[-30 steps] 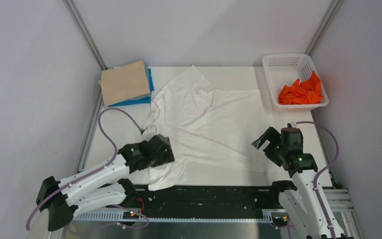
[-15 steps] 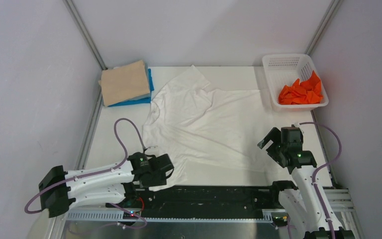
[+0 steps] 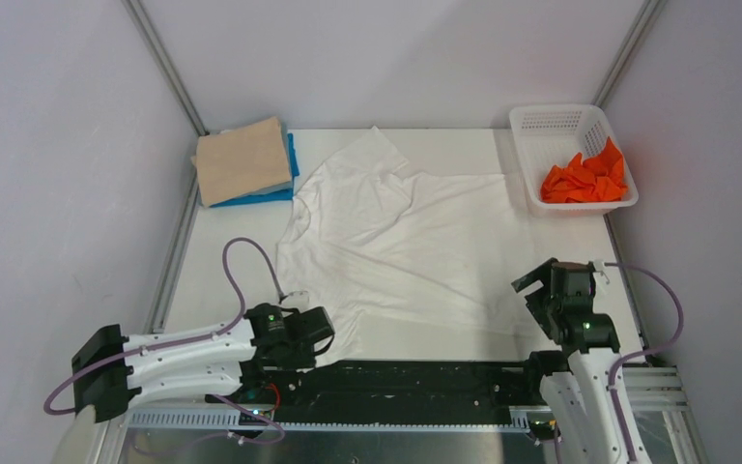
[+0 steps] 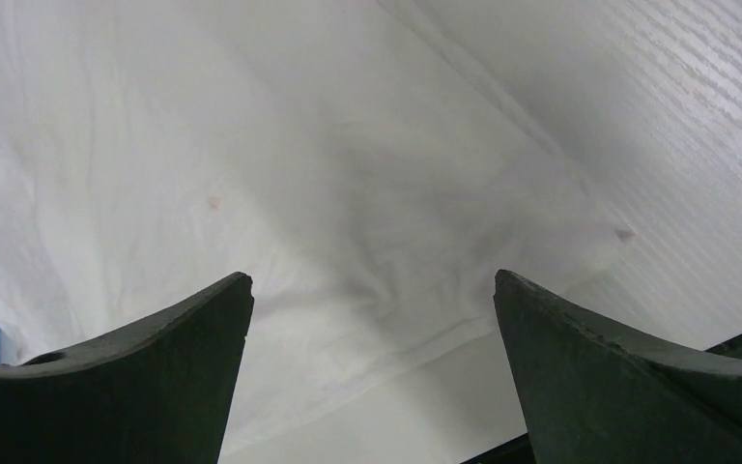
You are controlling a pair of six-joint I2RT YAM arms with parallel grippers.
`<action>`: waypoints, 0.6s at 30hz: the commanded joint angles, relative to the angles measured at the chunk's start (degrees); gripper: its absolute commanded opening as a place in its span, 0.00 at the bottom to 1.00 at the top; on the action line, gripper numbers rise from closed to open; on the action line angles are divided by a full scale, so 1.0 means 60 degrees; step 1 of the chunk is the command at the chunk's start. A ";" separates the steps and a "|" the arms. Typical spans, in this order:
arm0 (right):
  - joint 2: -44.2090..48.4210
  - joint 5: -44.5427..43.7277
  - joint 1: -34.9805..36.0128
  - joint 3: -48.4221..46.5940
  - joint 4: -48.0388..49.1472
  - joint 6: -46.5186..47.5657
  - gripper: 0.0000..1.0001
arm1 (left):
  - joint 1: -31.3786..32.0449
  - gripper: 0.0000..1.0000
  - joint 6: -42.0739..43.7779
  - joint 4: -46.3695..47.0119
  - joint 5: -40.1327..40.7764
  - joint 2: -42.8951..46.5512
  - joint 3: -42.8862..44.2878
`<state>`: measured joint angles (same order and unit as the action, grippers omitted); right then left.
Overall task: Fold and stack the t-shirts
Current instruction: Grab the side of the flattened tshirt closest away from the robot with both arms
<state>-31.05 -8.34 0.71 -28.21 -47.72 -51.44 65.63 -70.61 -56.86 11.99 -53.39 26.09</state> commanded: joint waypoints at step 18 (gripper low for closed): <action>-0.0502 -0.1978 0.4559 0.0350 -0.1919 -0.4391 0.99 | 0.0063 0.00 0.0649 0.0315 0.1379 0.1219 0.0206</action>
<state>-29.98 -12.14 21.50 -25.36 -56.42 -67.24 65.69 -68.49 -55.37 16.97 -47.37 25.30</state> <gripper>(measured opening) 0.993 0.022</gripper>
